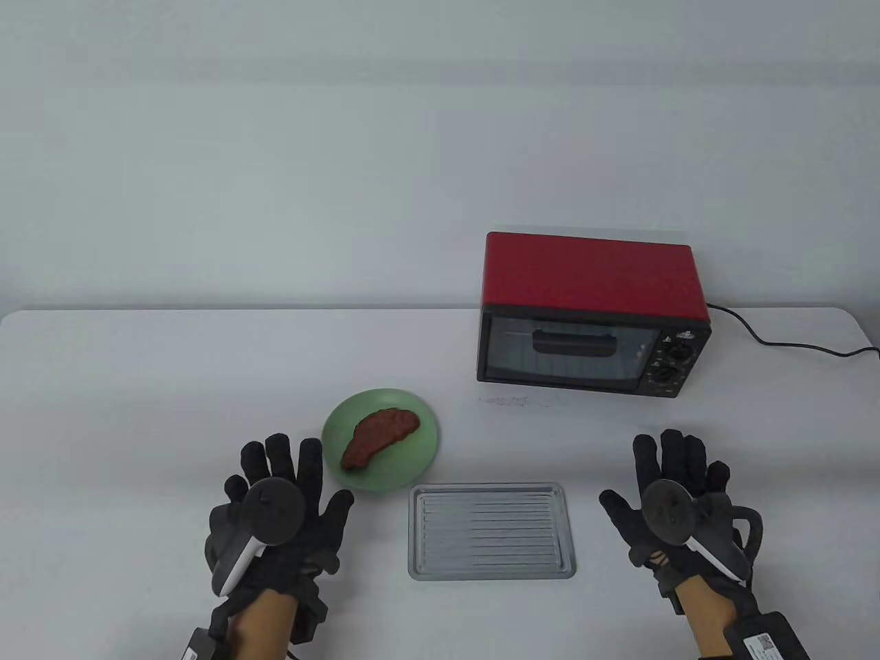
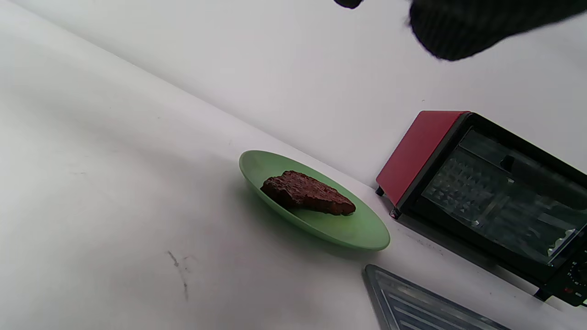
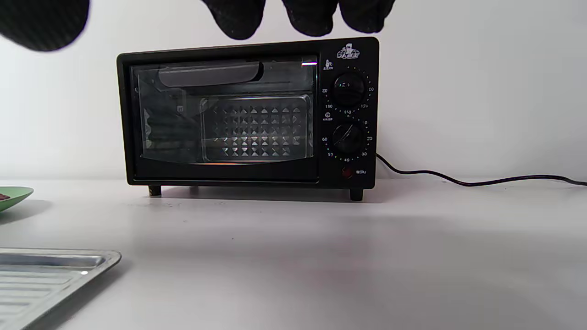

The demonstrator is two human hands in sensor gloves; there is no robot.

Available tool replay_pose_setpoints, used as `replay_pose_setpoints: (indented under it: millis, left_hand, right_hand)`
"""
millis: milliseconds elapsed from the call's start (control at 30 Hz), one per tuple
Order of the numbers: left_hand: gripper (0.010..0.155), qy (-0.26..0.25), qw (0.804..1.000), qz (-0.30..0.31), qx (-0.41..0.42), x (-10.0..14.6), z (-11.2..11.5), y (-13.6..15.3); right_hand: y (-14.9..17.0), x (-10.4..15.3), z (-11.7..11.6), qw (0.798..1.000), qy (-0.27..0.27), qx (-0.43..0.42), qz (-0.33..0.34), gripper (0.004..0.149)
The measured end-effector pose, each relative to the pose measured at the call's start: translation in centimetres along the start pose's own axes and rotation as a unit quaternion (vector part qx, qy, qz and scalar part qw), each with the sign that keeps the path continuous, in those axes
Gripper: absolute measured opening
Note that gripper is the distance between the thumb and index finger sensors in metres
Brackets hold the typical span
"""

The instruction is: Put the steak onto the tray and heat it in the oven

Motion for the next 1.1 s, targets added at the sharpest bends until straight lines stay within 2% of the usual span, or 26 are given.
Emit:
replay_pose_setpoints:
  millis: [133, 233, 267, 333, 433, 500, 733, 867, 1000, 1100]
  left_hand:
    - [0.083, -0.006, 1.0, 0.002, 0.005, 0.1, -0.3, -0.1]
    - [0.082, -0.008, 1.0, 0.003, 0.014, 0.2, -0.5, -0.1]
    - [0.082, -0.008, 1.0, 0.003, 0.016, 0.2, -0.6, -0.2]
    - [0.082, -0.009, 1.0, 0.005, 0.017, 0.2, -0.6, -0.2]
    - [0.082, -0.007, 1.0, 0.01, 0.007, 0.2, -0.5, -0.6]
    - [0.082, -0.007, 1.0, 0.012, -0.003, 0.2, -0.5, -0.8]
    - [0.082, -0.012, 1.0, 0.014, -0.015, 0.6, -0.8, -0.8]
    - [0.081, -0.013, 0.999, 0.013, -0.028, 0.6, -0.7, -0.9]
    - [0.081, -0.006, 0.999, 0.01, -0.037, 0.6, -0.6, -0.9]
    - [0.081, -0.004, 0.999, 0.009, -0.037, 0.6, -0.6, -0.9]
  right_hand:
    - [0.2, 0.1, 0.1, 1.0, 0.001, -0.028, -0.001, 0.092]
    - [1.6, -0.2, -0.1, 0.991, 0.006, -0.128, -0.04, 0.085]
    - [2.5, -0.6, -0.3, 0.981, 0.008, -0.185, -0.057, 0.084]
    - [4.2, -1.2, -1.0, 0.95, 0.01, -0.296, -0.095, 0.082]
    - [6.1, -2.6, -2.6, 0.882, -0.01, -0.449, -0.145, 0.079]
    - [6.5, -3.6, -3.4, 0.851, -0.023, -0.501, -0.157, 0.078]
    - [6.1, -8.5, -5.9, 0.777, -0.032, -0.604, -0.173, 0.078]
    - [5.5, -11.3, -6.2, 0.785, -0.031, -0.595, -0.171, 0.079]
    - [4.7, -13.2, -6.2, 0.768, -0.025, -0.617, -0.17, 0.08]
    - [4.4, -13.9, -6.0, 0.764, -0.025, -0.624, -0.164, 0.082]
Point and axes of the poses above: the tracker on the back of each hand, its own y axis roughly to the little-finger side, its own x axis roughly from the fingertips to the wrist, z = x × y, the point moved 4 cm from there along -x, roughly from the wrist to the fingertips, and after that the axes turned 8 degrees about z, right-handed, at the moved point
